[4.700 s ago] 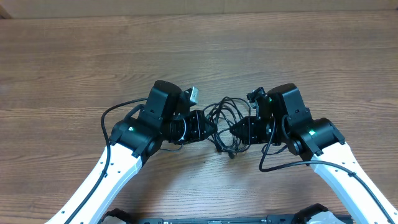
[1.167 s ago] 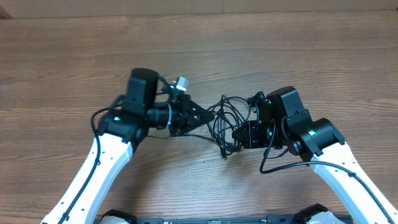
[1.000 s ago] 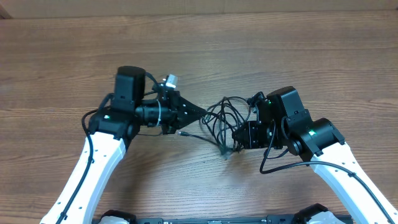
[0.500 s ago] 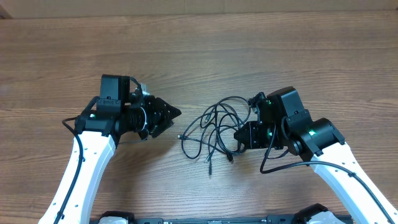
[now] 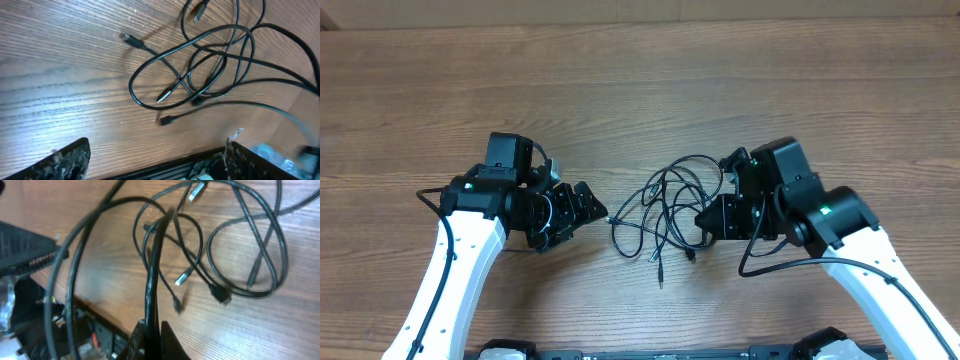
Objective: Untangle cables
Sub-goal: 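Open both grippers and release the cables onto the table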
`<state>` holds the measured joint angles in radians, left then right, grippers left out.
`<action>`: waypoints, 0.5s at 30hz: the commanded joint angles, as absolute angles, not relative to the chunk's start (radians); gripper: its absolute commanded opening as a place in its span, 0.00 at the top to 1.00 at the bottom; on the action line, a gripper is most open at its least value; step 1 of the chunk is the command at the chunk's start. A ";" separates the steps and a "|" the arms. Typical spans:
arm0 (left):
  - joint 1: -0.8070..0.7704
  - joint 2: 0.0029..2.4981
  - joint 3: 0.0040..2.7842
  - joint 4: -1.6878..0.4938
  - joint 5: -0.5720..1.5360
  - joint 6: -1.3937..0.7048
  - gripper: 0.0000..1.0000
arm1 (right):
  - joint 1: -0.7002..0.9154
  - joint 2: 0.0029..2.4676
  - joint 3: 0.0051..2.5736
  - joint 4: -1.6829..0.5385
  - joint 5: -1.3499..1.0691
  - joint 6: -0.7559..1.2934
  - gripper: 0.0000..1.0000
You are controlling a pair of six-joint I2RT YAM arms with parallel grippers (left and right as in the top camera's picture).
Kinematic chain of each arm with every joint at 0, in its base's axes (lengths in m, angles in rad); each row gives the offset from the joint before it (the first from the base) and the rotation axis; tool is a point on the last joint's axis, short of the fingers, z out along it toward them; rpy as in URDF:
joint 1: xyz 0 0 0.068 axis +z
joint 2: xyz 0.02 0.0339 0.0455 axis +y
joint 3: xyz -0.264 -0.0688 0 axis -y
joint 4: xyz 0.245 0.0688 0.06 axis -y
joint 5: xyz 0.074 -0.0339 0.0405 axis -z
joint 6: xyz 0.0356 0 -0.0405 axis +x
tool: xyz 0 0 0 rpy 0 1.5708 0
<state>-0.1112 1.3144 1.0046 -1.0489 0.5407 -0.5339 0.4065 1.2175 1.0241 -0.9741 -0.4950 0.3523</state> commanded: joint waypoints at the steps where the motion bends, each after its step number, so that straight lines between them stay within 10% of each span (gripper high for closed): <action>1: -0.112 1.314 1.008 -1.051 0.514 -0.494 0.13 | 0.405 1.207 1.244 -1.061 -0.428 0.373 0.96; 8: -0.112 1.314 1.008 -1.068 0.524 -0.494 0.02 | 0.405 1.207 1.604 -1.176 -0.321 0.422 0.96; 12: -0.112 1.314 1.008 -1.075 0.524 -0.494 0.00 | 0.405 1.206 1.703 -1.185 -0.302 0.419 0.54; 15: -0.112 1.314 1.008 -1.074 0.524 -0.494 0.00 | 0.405 1.204 1.716 -1.199 -0.258 0.419 0.51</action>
<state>-0.1112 1.3144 1.0046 -1.0740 0.5293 -0.5129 0.4065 1.2102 1.6917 -1.1831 -0.3229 0.4145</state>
